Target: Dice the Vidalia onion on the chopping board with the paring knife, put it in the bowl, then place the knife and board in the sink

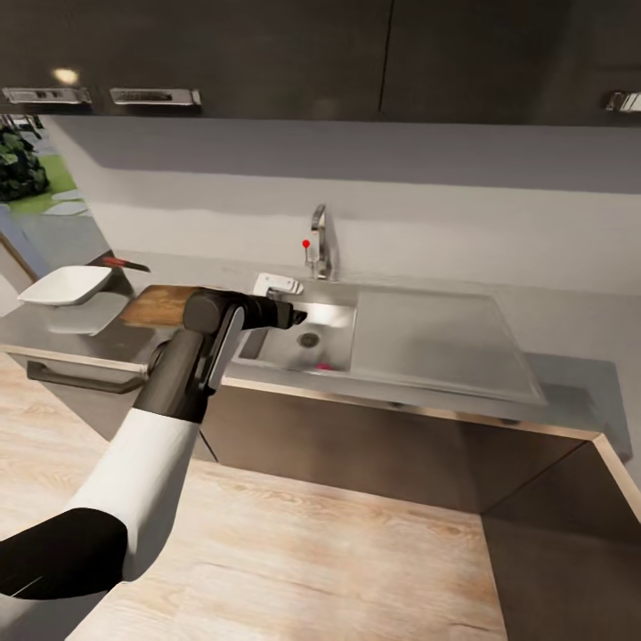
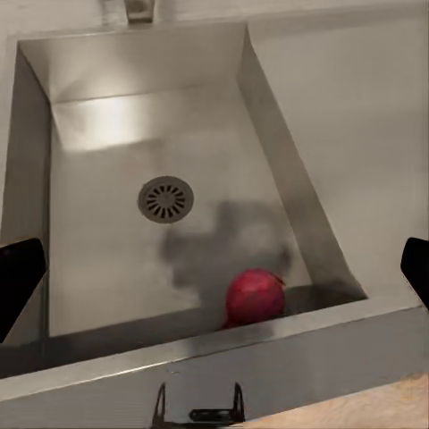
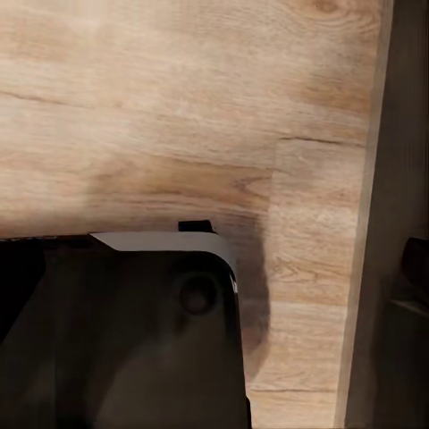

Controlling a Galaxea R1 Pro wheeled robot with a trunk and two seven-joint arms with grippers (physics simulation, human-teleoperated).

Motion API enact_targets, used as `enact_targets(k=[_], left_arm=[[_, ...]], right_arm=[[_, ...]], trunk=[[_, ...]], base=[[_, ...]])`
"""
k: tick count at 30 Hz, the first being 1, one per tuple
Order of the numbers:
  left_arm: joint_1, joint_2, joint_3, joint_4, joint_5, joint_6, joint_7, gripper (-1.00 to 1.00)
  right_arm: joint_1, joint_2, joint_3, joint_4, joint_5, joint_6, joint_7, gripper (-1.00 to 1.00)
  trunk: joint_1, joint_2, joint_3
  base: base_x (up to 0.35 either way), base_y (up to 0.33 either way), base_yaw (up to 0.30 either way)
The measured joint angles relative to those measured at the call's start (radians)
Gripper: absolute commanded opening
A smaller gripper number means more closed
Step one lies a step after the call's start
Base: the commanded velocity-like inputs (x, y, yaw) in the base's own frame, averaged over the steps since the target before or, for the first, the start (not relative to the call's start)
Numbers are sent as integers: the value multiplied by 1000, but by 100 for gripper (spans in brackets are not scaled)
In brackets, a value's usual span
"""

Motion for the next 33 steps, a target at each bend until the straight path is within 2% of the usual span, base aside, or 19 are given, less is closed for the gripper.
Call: enact_targets(k=[6,9,13,26,33], left_arm=[[1,0,-6,48,0,-1,0,100],[1,1,-6,80,-1,-2,0,100],[1,2,-6,116,-1,-3,0,100],[1,5,-3,266,-4,-6,-3,100],[1,3,-3,291,-3,-7,-3,100]], right_arm=[[0,-2,1,0,1,0,0,100],[0,-11,2,1,1,0,2,100],[0,-19,3,2,1,0,2,100],[0,-15,0,2,-1,2,0,100],[0,-15,0,2,-1,2,0,100]], trunk=[[0,0,0],[0,0,0],[0,0,0],[1,0,-8],[1,0,-19]], base=[[253,-218,0],[122,-100,0],[32,-25,0],[2,-1,0],[0,0,0]])
